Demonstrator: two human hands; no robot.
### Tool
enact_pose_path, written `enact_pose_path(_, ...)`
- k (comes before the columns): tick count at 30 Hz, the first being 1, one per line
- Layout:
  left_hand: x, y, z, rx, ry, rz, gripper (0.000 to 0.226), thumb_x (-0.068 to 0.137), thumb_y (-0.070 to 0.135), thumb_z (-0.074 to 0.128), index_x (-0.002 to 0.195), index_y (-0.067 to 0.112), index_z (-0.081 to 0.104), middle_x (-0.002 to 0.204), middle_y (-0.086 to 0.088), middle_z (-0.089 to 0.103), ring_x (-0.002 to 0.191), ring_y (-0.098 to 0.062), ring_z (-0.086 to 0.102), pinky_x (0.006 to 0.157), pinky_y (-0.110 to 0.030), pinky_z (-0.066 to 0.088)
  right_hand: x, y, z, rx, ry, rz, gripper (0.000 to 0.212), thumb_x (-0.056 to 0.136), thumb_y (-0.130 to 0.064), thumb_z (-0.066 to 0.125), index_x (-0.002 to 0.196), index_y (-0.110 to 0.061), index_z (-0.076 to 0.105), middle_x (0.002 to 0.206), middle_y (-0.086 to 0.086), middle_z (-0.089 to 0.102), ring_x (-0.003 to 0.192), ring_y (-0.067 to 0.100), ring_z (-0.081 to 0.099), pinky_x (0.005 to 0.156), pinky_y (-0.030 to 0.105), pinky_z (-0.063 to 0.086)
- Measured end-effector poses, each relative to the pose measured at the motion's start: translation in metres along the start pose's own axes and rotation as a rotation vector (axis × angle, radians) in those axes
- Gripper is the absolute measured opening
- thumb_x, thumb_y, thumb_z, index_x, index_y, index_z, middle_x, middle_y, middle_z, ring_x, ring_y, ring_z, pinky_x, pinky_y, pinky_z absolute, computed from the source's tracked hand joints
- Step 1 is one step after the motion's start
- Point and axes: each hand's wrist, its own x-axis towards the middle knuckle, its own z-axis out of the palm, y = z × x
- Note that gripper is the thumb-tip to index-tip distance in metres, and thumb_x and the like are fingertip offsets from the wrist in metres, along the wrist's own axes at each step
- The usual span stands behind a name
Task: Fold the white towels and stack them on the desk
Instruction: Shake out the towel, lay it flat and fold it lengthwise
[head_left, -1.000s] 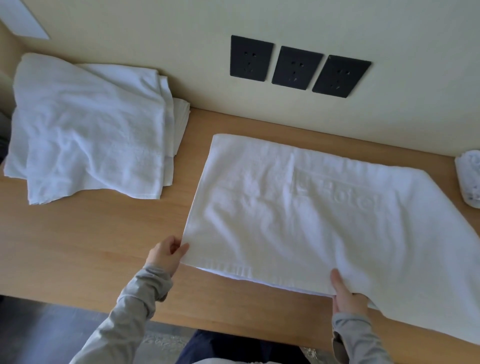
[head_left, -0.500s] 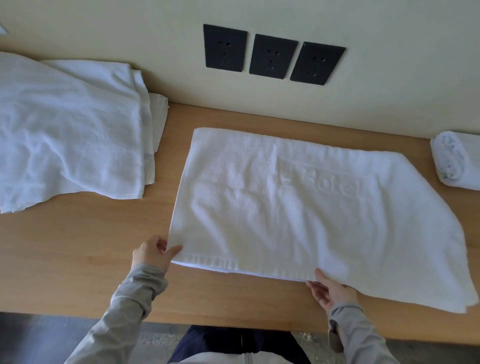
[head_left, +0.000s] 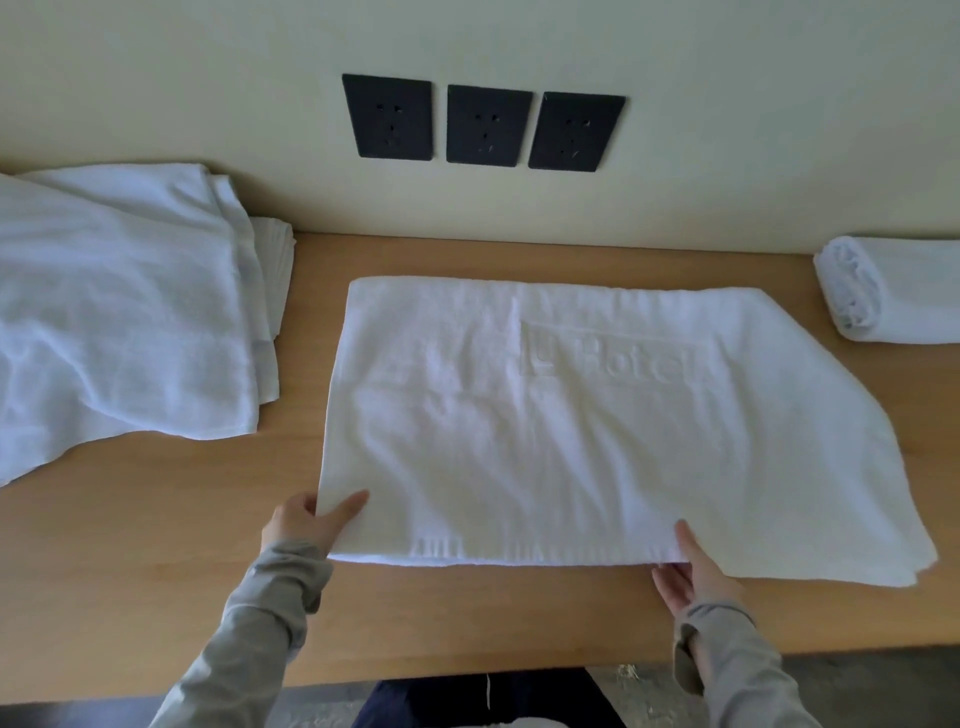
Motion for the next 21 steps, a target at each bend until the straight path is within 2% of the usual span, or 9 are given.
enact_pose_path(2,0.000,0.008,-0.002,-0.051,-0.032,0.053,0.041,0.077,0.045,0.072,0.085,0.005,0.066,0.079,-0.012,0.064,0.071,-0.029,0.055,0.065,-0.031,0.040,0.005,-0.010,-0.001,0.042,-0.025,0.023,0.026,0.081,-0.021,0.073,0.092,-0.006,0.055,0.107,0.014,0.059,0.103,0.031,0.057,0.090,0.037,0.049)
enact_pose_path(4,-0.003,0.008,-0.009,-0.081,-0.002,0.098,0.048,0.069,0.054,0.065,0.076,0.007,0.063,0.074,-0.013,0.063,0.070,-0.031,0.055,0.062,-0.033,0.038,0.015,-0.015,-0.006,0.069,-0.031,0.038,0.030,0.085,-0.014,0.067,0.110,-0.004,0.053,0.119,0.016,0.057,0.111,0.032,0.054,0.091,0.037,0.048)
enact_pose_path(7,-0.011,-0.009,-0.022,-0.066,0.083,0.077,0.051,0.055,0.055,0.055,0.076,0.009,0.065,0.072,-0.013,0.063,0.071,-0.034,0.056,0.062,-0.034,0.037,0.024,-0.012,-0.012,0.000,-0.017,0.035,0.062,0.084,-0.007,0.067,0.138,-0.005,0.038,0.127,0.020,0.053,0.108,0.034,0.053,0.088,0.041,0.048)
enact_pose_path(9,-0.014,-0.023,-0.026,-0.011,0.105,0.030,0.059,0.054,0.055,0.052,0.083,0.006,0.067,0.074,-0.015,0.063,0.072,-0.035,0.055,0.064,-0.035,0.037,0.023,-0.002,-0.010,-0.087,-0.023,0.036,0.060,0.079,-0.002,0.071,0.132,-0.004,0.043,0.122,0.022,0.055,0.101,0.036,0.054,0.081,0.044,0.051)
enact_pose_path(12,-0.015,-0.032,-0.025,0.051,0.107,-0.048,0.071,0.054,0.057,0.049,0.096,0.002,0.065,0.086,-0.021,0.062,0.077,-0.036,0.052,0.070,-0.037,0.038,0.022,0.011,-0.007,-0.165,-0.047,0.025,0.032,0.076,0.000,0.074,0.099,-0.004,0.051,0.106,0.022,0.059,0.088,0.036,0.059,0.057,0.040,0.055)
enact_pose_path(15,-0.013,-0.025,-0.020,0.066,0.205,-0.044,0.078,0.062,0.056,0.057,0.114,-0.002,0.053,0.113,-0.030,0.055,0.101,-0.043,0.050,0.087,-0.045,0.040,0.023,0.012,-0.008,-0.166,-0.075,0.010,0.027,0.074,-0.005,0.076,0.086,-0.005,0.053,0.090,0.018,0.062,0.077,0.033,0.061,0.044,0.034,0.055)
enact_pose_path(17,-0.016,-0.017,-0.012,0.101,0.360,0.025,0.094,0.060,0.069,0.056,0.125,0.001,0.045,0.123,-0.033,0.045,0.114,-0.045,0.042,0.099,-0.054,0.035,0.023,0.008,-0.016,-0.178,-0.081,0.023,0.027,0.072,-0.014,0.079,0.082,0.000,0.057,0.078,0.018,0.066,0.070,0.032,0.063,0.045,0.033,0.055)
enact_pose_path(19,-0.021,-0.005,0.001,0.177,0.453,0.189,0.117,0.054,0.091,0.033,0.129,0.002,0.040,0.127,-0.032,0.040,0.114,-0.047,0.041,0.098,-0.060,0.032,0.026,0.000,-0.030,-0.153,-0.048,0.017,0.032,0.071,-0.021,0.080,0.077,0.002,0.059,0.067,0.017,0.067,0.062,0.030,0.063,0.045,0.031,0.055)
enact_pose_path(21,-0.025,0.019,0.018,0.256,0.458,0.378,0.105,0.068,0.085,0.028,0.129,0.001,0.040,0.133,-0.029,0.038,0.114,-0.048,0.040,0.095,-0.061,0.031,0.032,-0.014,-0.047,-0.101,0.004,-0.018,0.035,0.071,-0.025,0.080,0.079,0.001,0.058,0.070,0.018,0.066,0.060,0.029,0.063,0.045,0.031,0.056)
